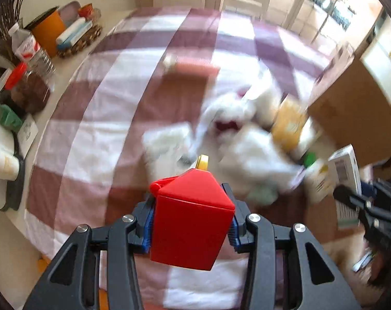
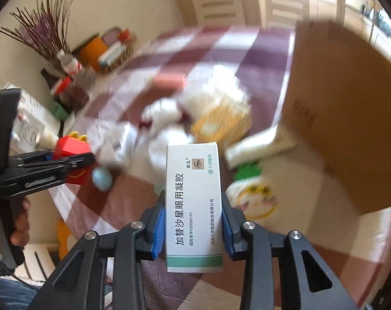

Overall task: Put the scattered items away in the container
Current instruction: 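Carry the red box with the left tool while the right tool carries the medicine box over the cardboard box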

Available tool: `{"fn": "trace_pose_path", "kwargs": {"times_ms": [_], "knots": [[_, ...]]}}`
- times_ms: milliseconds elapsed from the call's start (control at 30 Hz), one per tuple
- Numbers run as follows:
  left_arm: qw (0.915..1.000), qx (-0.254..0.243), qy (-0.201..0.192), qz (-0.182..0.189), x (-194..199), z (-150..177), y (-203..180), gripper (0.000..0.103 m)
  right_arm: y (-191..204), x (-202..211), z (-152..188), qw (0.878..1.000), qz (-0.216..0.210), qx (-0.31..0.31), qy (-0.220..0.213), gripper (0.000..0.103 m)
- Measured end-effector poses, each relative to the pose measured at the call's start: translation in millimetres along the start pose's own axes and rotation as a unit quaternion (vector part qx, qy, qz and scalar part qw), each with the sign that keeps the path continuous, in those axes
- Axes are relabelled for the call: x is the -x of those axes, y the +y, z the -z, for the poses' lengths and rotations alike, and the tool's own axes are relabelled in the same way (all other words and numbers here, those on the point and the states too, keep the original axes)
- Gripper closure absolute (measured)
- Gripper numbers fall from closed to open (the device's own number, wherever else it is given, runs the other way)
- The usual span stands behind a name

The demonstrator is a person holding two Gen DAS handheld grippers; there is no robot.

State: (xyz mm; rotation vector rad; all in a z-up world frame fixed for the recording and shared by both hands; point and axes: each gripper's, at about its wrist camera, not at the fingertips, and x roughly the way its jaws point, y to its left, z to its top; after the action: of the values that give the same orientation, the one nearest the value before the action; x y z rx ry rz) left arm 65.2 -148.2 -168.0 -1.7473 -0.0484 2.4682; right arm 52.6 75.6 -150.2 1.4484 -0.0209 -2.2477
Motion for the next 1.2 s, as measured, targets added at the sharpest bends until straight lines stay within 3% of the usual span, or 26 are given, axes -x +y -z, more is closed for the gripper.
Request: {"fn": "trace_pose_path", "kwargs": {"times_ms": [200,233,467,633,933,1200], "knots": [[0.9981,-0.021,-0.046,0.036,39.3,-37.1,-66.7,0.058,3.8,74.1,-32.2,0.993,0.058,0.005,-0.105,0.067],[0.9849,-0.14,-0.031,0.096,47.3,-42.9,-78.0,0.058,2.8,87.0,-36.7,0.99,0.068,0.004,-0.122,0.067],[0.9594,-0.217,-0.113,0.141,110.2,-76.1,-171.0,0.058,-26.1,154.0,-56.8,0.97,0.128,-0.046,-0.204,0.067],[0.9474,-0.24,-0.132,0.166,133.6,-78.8,-216.4,0.058,-48.6,184.9,-61.6,0.951,0.166,-0.089,-0.245,0.067],[0.9336,-0.286,-0.129,0.173,138.6,-73.9,-266.4,0.058,-77.1,191.9,-59.0,0.934,0.202,-0.116,-0.272,0.067],[0.9297,-0.311,-0.128,0.15,128.6,-76.1,-293.1,0.058,-94.7,188.9,-63.6,0.931,0.203,-0.123,-0.276,0.067]]}}
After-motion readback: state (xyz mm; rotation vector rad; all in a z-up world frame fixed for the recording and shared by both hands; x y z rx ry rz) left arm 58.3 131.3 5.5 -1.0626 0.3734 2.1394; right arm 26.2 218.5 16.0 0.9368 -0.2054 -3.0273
